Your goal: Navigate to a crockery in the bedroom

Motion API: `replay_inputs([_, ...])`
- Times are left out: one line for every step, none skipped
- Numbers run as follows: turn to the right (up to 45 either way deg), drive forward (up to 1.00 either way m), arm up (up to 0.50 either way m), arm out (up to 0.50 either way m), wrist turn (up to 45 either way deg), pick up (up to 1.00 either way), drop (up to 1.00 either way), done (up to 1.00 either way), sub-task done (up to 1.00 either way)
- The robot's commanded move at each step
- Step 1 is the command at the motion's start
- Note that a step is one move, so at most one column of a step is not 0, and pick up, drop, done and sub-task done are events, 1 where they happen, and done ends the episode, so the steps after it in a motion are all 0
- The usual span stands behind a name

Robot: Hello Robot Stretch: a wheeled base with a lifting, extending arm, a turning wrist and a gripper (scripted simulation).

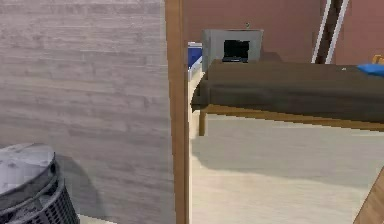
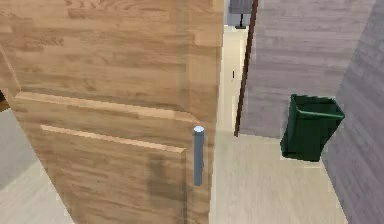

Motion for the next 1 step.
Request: replay_inputs([12.0,0.0,0.0,0.0,0.0,0.0,0.0,0.0,0.0])
